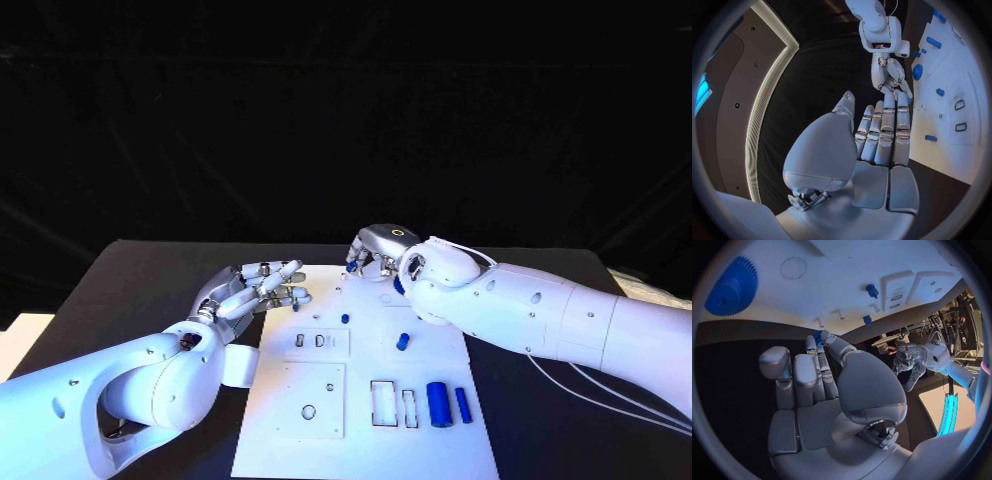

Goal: Assemble the parts on the task board

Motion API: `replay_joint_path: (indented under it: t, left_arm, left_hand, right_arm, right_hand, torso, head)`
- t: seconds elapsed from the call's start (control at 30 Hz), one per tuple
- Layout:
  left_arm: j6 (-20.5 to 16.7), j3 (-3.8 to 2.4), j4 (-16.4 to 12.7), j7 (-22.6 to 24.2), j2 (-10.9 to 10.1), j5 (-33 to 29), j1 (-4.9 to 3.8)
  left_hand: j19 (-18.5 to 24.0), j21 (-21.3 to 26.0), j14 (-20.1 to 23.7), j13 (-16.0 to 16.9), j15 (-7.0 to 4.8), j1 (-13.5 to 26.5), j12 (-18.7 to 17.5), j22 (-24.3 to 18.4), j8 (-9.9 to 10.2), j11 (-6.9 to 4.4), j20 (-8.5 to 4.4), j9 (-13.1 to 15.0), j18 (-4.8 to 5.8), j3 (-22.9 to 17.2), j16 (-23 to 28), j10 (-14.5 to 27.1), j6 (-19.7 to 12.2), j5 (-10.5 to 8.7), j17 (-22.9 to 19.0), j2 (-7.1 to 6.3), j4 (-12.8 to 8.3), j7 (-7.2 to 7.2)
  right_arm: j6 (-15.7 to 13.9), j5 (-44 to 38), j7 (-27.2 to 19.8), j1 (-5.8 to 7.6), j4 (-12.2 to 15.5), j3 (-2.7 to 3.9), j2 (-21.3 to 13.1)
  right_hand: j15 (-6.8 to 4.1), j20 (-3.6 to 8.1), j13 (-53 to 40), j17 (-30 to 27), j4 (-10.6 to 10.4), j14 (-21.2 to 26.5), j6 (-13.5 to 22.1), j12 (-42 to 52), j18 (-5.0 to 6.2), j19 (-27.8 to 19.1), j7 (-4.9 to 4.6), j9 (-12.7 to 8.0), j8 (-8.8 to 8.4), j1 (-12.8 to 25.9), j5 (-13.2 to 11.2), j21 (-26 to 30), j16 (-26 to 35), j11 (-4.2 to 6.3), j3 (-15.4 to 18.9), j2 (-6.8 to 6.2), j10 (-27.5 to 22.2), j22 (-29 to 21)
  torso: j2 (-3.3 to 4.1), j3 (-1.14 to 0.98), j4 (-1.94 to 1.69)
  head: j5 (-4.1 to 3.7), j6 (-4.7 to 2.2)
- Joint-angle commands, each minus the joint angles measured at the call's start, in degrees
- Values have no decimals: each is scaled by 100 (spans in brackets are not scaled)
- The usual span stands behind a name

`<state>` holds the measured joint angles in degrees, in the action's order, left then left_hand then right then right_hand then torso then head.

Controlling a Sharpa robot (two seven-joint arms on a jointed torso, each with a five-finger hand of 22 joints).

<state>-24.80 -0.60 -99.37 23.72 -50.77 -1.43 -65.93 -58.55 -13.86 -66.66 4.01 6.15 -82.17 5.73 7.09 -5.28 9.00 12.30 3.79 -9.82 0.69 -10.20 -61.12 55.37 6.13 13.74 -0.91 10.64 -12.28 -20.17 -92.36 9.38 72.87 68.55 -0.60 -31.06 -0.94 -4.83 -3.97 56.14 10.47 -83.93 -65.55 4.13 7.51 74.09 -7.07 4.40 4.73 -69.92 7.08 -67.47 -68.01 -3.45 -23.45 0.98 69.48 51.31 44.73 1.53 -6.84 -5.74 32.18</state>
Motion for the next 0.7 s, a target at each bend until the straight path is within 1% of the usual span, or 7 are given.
replay_joint_path:
  t: [0.03, 0.2, 0.3, 0.33, 0.43, 0.57, 0.7]
  left_arm:
    - [130, -6, -26, 23, 10, -6, -16]
    - [134, -6, -33, 19, 8, -6, -22]
    - [132, -6, -33, 20, 7, -6, -24]
    - [132, -6, -32, 20, 7, -6, -25]
    - [132, -6, -31, 21, 8, -6, -26]
    - [126, -6, -30, 22, 11, -6, -29]
    - [115, -6, -30, 27, 15, -6, -32]
  left_hand:
    - [31, 20, 43, -4, 9, -16, -38, -8, 36, 37, 10, -2, -52, 8, 16, 12, 0, -10, 9, 41, -38, -41]
    - [31, 20, 43, -4, 9, -16, -38, -8, 36, 37, 10, -2, -52, 8, 16, 12, 0, -10, 9, 41, -38, -41]
    - [31, 20, 43, -4, 9, -16, -38, -8, 36, 37, 10, -2, -52, 8, 16, 12, 0, -10, 9, 41, -38, -41]
    - [31, 20, 43, -4, 9, -16, -38, -8, 36, 37, 10, -2, -52, 8, 16, 12, 0, -10, 9, 41, -38, -41]
    - [31, 20, 43, -4, 9, -16, -38, -8, 36, 37, 10, -2, -52, 8, 16, 12, 0, -10, 9, 41, -38, -41]
    - [31, 20, 43, -4, 9, -16, -38, -8, 36, 37, 10, -2, -52, 8, 16, 12, 0, -10, 9, 41, -38, -41]
    - [35, 24, 48, -4, 11, -21, -42, -10, 39, 38, 11, -2, -52, 5, 23, 13, -1, -11, 13, 43, -46, -41]
  right_arm:
    - [72, -12, 14, -6, -89, 0, 78]
    - [174, -12, 12, -17, -140, -1, 128]
    - [211, -13, 13, -19, -151, -1, 140]
    - [221, -14, 13, -20, -155, -1, 145]
    - [242, -27, 20, -21, -170, -1, 167]
    - [280, -37, 29, -22, -203, -2, 205]
    - [317, -45, 58, -24, -254, -2, 255]
  right_hand:
    - [-10, -13, 9, 17, -6, -158, -33, -18, -60, 6, -22, 38, -3, -23, -30, -32, -35, -39, -31, -22, 3, 11]
    - [-8, -15, 10, 19, -12, -159, -30, -20, -58, 1, -25, 38, -6, -20, -39, -31, -39, -42, -37, -27, 0, 7]
    - [-8, -15, 10, 19, -12, -159, -30, -20, -58, 1, -25, 38, -6, -20, -39, -31, -39, -42, -37, -27, 0, 7]
    - [-8, -15, 10, 19, -12, -159, -30, -20, -58, 1, -25, 38, -6, -20, -39, -31, -39, -42, -37, -27, 0, 7]
    - [-6, -17, 10, 29, -15, -160, -28, -21, -59, 0, -26, 39, -8, -19, -47, -36, -49, -43, -42, -33, -2, 12]
    - [-5, -18, 10, 35, -19, -161, -25, -22, -59, -1, -28, 39, -11, -15, -51, -40, -55, -45, -45, -38, -5, 16]
    - [-1, -19, 11, 44, -29, -161, -18, -26, -59, -3, -32, 39, -17, -8, -60, -46, -65, -49, -51, -48, -12, 21]
  torso:
    - [10, 2, -22]
    - [23, 12, -45]
    - [28, 17, -36]
    - [27, 15, -34]
    - [31, 16, -35]
    - [36, 19, -47]
    - [37, 26, -61]
  head:
    - [5, 7]
    - [2, 41]
    - [11, 43]
    - [11, 46]
    - [7, 49]
    - [0, 62]
    - [-5, 67]
